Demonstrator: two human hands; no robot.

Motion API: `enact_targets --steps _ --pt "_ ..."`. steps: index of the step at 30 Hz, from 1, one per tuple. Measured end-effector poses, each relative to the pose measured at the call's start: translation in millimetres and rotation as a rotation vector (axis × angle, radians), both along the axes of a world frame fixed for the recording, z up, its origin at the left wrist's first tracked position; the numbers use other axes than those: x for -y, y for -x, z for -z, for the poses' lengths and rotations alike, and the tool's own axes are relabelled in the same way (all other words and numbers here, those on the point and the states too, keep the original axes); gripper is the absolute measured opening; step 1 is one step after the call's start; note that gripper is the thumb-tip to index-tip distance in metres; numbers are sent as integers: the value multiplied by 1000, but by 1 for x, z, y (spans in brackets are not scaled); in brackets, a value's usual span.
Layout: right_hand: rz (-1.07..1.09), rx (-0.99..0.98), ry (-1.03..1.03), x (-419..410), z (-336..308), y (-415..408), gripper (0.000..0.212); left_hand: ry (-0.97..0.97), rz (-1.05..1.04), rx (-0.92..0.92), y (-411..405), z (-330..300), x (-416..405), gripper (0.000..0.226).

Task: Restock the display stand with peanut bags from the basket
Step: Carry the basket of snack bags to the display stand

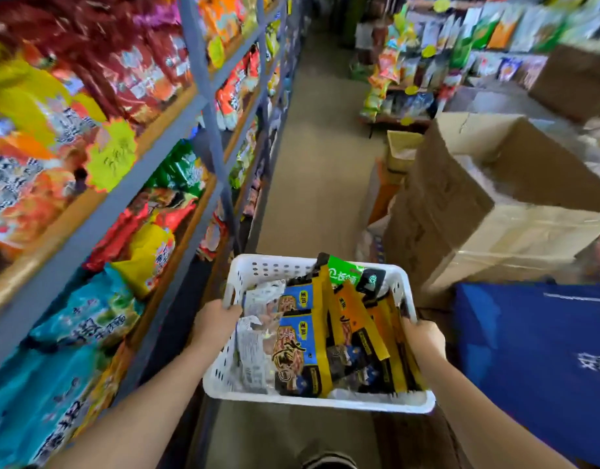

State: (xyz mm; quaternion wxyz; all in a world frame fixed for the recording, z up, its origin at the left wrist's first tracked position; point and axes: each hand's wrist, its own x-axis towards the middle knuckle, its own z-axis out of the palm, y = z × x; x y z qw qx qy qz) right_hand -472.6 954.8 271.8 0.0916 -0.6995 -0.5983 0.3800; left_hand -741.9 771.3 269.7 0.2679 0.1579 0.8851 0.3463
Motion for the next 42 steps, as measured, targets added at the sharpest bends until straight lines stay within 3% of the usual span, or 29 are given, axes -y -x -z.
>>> enact_targets --steps 7,15,22,32,42 --pt "57 -36 28 -171 24 98 32 -25 82 31 115 23 -187 28" --pt "7 -13 50 -396 12 237 34 3 24 35 246 8 -395 32" --pt "73 -65 64 -580 34 363 35 -34 51 -30 373 33 -587 35" --pt "338 -109 81 -853 13 502 35 25 312 -93 546 -6 -932 25" --pt "517 -174 98 -1168 25 554 30 -22 431 13 611 15 -1293 17"
